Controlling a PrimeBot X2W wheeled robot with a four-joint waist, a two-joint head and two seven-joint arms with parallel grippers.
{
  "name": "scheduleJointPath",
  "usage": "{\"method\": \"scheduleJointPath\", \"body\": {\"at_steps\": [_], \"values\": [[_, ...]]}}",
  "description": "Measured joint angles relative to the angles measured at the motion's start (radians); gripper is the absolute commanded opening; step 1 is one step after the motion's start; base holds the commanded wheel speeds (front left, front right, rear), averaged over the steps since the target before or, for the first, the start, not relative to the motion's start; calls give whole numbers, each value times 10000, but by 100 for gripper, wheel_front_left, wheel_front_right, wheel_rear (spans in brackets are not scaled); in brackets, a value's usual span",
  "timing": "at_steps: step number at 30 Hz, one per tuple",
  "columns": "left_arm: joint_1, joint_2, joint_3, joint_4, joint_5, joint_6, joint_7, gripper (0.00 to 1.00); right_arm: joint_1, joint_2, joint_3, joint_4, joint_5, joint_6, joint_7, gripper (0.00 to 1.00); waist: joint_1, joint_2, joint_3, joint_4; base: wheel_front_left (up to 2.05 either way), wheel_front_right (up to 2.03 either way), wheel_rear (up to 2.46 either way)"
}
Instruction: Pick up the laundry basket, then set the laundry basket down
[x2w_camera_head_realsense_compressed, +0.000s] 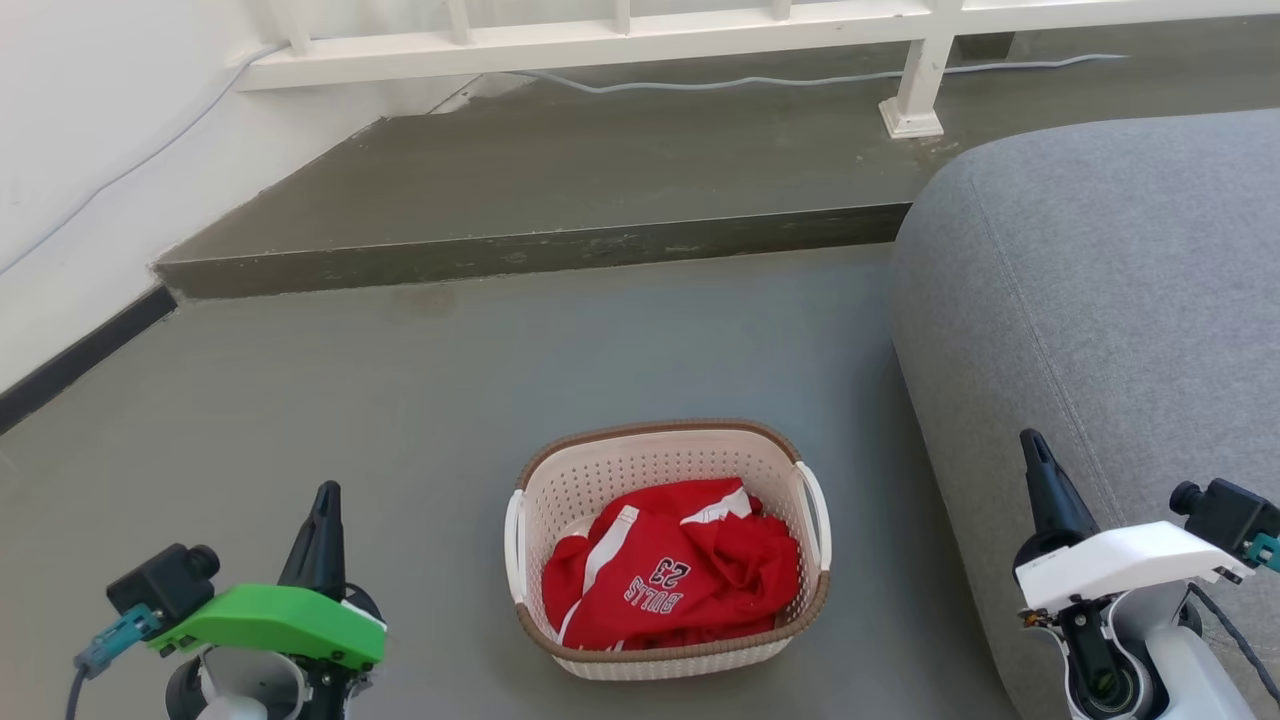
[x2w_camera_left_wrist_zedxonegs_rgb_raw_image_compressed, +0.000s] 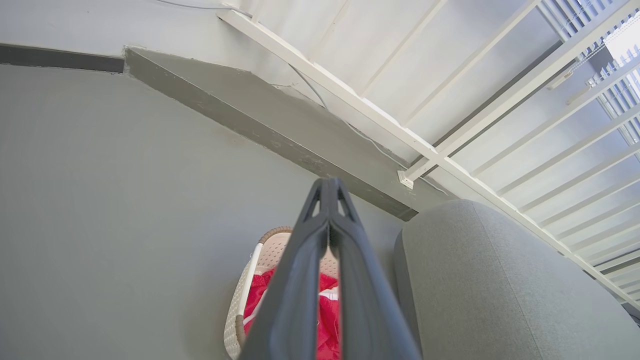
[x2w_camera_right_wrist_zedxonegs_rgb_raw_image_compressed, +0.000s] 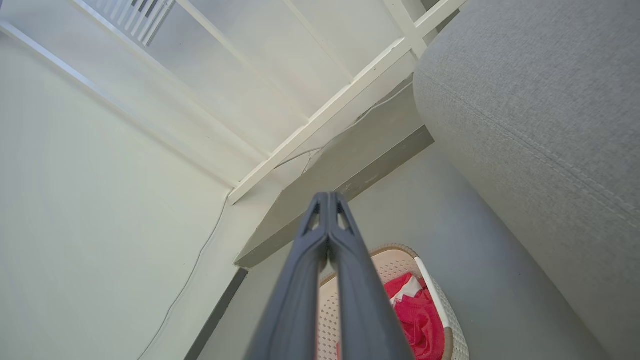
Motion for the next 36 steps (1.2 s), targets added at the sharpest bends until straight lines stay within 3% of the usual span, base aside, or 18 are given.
{"method": "scheduleJointPath", "body": {"at_steps": [36], "values": [[-2,-2,1012,-4,-4364,-259,1235,0,-155,284,-1206,2,4328,165,1241,0,0,0,-145,135,0,0,0]]}}
